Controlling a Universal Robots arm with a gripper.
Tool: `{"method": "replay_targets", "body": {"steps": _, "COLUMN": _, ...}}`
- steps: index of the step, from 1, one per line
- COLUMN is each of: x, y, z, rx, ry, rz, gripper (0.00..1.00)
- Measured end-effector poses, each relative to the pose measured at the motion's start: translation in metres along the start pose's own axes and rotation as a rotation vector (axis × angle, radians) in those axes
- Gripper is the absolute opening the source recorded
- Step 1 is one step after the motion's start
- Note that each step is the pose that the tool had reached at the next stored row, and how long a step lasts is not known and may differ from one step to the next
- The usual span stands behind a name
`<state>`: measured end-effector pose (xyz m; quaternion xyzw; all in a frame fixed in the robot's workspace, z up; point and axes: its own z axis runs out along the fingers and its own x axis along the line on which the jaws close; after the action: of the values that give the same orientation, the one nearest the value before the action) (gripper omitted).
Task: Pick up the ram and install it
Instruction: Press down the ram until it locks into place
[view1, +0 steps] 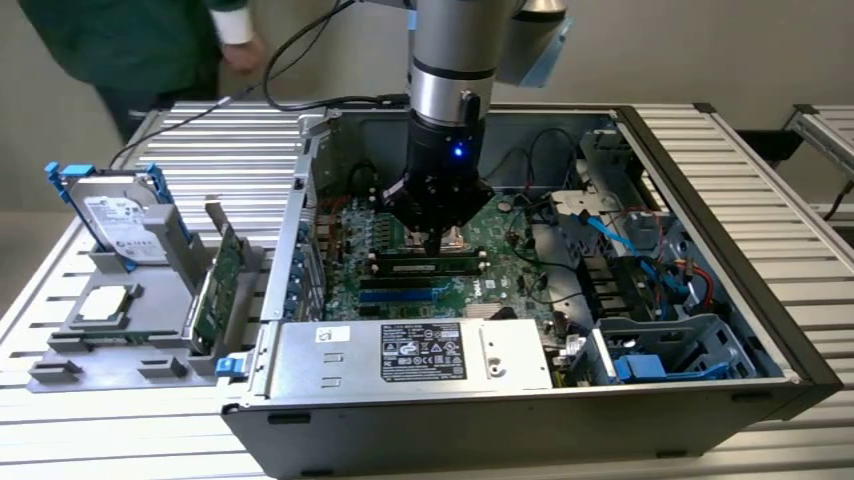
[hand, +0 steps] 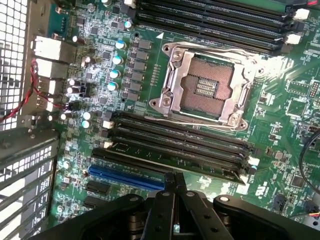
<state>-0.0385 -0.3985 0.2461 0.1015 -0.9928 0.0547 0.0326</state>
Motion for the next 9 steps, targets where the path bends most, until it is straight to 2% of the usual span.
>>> {"method": "replay_targets", "body": {"steps": 9, "x": 0.0000, "y": 0.0000, "z": 0.0000, "rx": 0.0006, "ry": -0.0023, "rz": 0.091, "gripper": 0.11}}
